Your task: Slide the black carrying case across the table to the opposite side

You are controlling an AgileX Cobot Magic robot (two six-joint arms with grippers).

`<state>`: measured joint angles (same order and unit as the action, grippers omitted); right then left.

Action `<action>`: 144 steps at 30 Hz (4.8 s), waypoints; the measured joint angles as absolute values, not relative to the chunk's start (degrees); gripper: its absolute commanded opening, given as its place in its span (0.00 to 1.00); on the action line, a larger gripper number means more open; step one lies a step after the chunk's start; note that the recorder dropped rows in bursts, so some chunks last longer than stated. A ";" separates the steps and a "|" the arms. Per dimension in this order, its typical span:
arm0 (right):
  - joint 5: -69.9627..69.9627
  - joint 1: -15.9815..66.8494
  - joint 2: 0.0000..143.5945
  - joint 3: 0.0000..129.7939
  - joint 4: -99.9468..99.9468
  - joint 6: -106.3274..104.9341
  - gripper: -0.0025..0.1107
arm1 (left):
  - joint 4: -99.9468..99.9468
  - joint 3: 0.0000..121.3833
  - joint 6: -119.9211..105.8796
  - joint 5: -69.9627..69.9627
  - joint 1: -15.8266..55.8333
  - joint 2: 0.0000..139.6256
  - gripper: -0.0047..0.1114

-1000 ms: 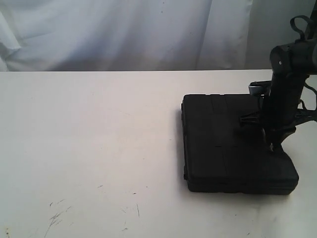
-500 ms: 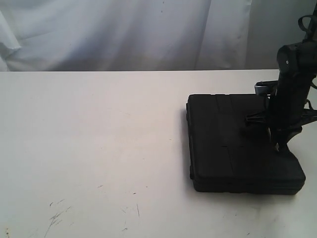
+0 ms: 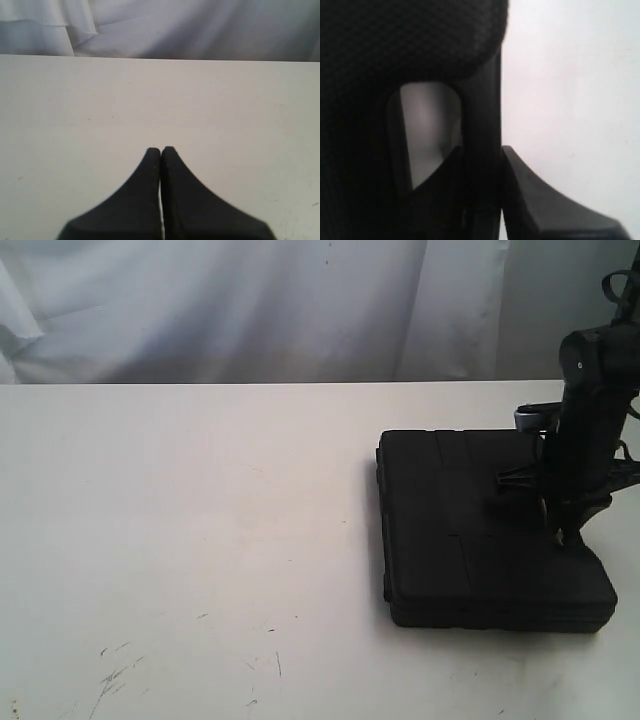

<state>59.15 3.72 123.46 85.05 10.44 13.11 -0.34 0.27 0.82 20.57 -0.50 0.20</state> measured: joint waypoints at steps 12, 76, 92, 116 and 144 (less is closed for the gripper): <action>59.06 2.68 116.43 85.05 10.57 13.62 0.41 | -0.34 0.27 0.82 20.57 -0.50 0.20 0.04; 20.10 -3.34 4.43 11.55 -5.29 0.00 0.02 | -0.34 0.27 0.82 20.57 -0.50 0.20 0.04; 19.15 -3.34 0.28 0.20 -5.24 -2.80 0.02 | -0.34 0.27 0.82 20.57 -0.50 0.20 0.04; 19.78 -3.34 0.28 0.20 -5.33 -3.81 0.02 | -0.34 0.27 0.82 20.57 -0.50 0.20 0.04; 19.78 -3.34 0.28 0.20 -5.33 -3.81 0.02 | -0.34 0.27 0.82 20.57 -0.50 0.20 0.04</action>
<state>19.78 -3.34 0.28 0.20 -5.33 -3.81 -0.34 0.27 0.82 20.57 -0.50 0.20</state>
